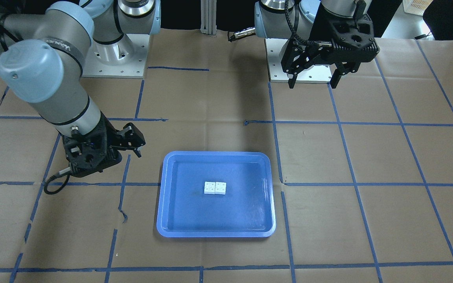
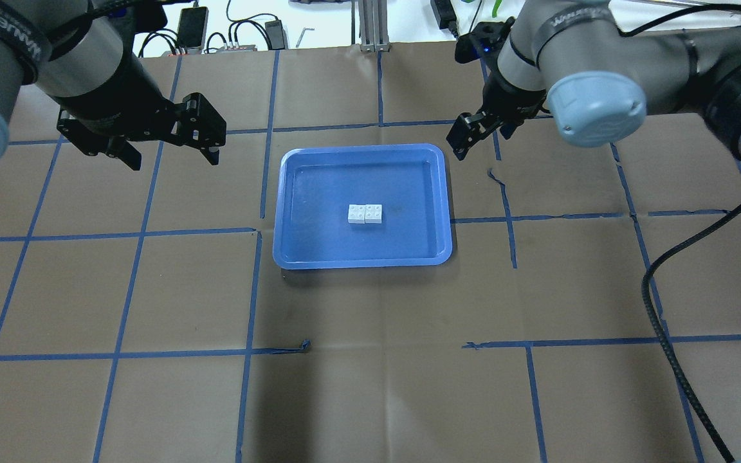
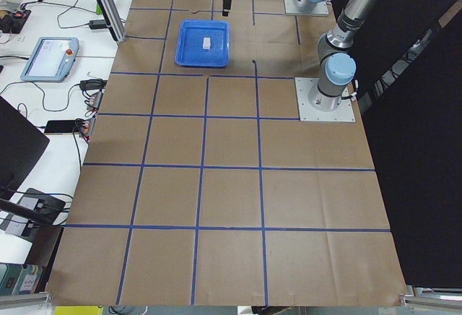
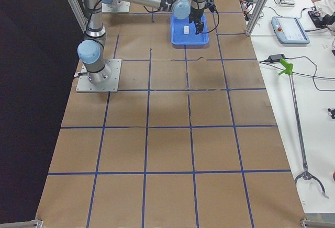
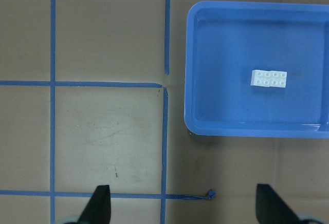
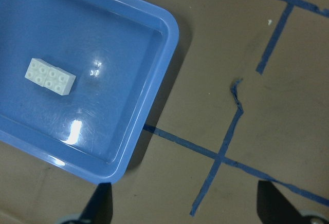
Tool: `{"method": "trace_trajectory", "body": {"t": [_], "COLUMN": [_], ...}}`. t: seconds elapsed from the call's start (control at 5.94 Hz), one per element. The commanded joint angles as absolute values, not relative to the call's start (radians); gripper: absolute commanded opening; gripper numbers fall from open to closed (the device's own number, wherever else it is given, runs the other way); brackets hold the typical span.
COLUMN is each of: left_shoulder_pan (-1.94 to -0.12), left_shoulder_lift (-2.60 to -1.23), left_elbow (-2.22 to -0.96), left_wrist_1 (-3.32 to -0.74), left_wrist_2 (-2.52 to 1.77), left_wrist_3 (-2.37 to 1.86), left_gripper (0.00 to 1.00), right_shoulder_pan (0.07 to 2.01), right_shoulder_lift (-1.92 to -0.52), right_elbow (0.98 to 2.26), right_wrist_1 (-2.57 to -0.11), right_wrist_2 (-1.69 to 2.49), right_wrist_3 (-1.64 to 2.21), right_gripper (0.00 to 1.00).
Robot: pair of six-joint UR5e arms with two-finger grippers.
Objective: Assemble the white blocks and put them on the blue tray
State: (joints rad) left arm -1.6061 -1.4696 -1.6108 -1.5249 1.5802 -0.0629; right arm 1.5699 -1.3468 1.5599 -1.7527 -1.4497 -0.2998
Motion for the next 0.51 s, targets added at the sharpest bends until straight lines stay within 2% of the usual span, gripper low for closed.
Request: {"method": "trace_trajectory", "body": {"t": [0.0, 0.34], "left_shoulder_pan": [-1.606, -1.606], "left_shoulder_lift": [-1.47, -1.468], "left_elbow": [-1.611, -1.609], "left_wrist_1": [-1.525, -1.526], "left_wrist_2": [1.58, 1.58], "left_wrist_3": [-0.063, -0.063], "left_gripper": [0.99, 0.99], "right_shoulder_pan": [1.548, 1.549], "right_shoulder_lift": [-1.437, -1.524], "right_elbow": [1.539, 1.517], "right_wrist_1": [-1.625, -1.548], "right_wrist_2": [-1.53, -1.586], "right_wrist_3": [-0.143, -0.126], "right_gripper": [1.0, 1.0]}}
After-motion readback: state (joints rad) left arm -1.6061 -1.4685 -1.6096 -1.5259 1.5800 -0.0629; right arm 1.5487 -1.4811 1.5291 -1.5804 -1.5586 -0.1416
